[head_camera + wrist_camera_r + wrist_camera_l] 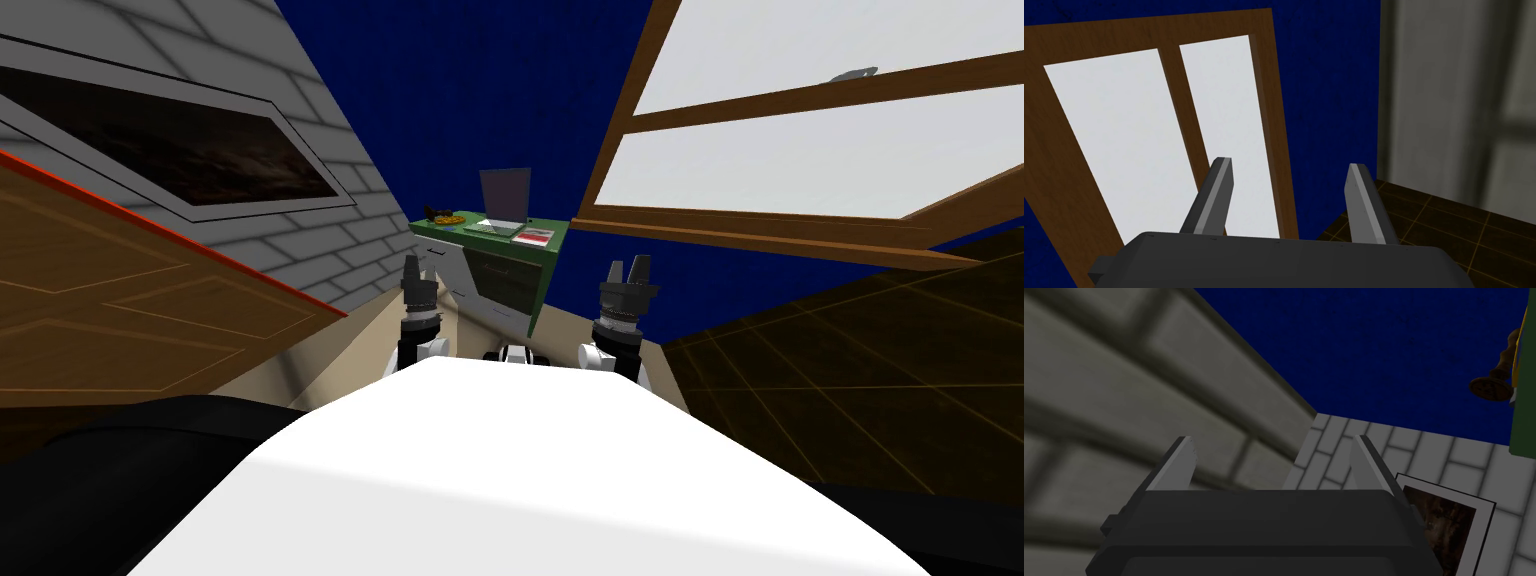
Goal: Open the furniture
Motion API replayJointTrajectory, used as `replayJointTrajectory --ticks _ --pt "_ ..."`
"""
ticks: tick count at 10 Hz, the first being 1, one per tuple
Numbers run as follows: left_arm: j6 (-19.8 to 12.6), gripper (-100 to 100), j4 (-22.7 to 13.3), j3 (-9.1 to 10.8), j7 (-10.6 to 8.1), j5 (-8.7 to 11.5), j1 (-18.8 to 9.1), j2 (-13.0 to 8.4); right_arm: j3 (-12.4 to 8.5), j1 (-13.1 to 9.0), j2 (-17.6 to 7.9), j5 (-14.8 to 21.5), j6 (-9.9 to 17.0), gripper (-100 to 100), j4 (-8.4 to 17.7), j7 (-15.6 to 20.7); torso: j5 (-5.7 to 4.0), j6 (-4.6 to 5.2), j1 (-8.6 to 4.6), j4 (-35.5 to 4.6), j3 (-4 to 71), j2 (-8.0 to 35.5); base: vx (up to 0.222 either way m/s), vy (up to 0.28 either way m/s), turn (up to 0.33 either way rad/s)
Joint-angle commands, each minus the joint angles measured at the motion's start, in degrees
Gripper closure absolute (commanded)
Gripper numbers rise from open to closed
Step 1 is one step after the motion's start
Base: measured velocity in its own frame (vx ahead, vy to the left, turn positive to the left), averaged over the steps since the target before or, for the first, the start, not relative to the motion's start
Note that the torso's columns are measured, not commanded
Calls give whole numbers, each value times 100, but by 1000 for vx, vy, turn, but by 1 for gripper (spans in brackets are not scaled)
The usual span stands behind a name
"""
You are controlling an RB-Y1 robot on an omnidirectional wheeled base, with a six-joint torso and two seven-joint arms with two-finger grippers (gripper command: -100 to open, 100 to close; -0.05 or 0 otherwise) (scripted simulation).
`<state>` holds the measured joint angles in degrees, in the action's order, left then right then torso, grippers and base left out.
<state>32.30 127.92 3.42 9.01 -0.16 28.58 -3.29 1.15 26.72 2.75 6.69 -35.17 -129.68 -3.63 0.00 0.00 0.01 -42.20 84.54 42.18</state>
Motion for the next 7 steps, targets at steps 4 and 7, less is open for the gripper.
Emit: replayJointTrajectory --ticks 4,7 --pt "473 -100 -749 -135 228 -171 -158 -440 0 0 0 0 0 0 0 0 0 0 -1 -8 4 9 58 14 -34" --pt "760 -100 -1200 -218 363 -274 -249 -481 0 0 0 0 0 0 0 0 -1 0 -2 -8 2 12 64 13 -33"
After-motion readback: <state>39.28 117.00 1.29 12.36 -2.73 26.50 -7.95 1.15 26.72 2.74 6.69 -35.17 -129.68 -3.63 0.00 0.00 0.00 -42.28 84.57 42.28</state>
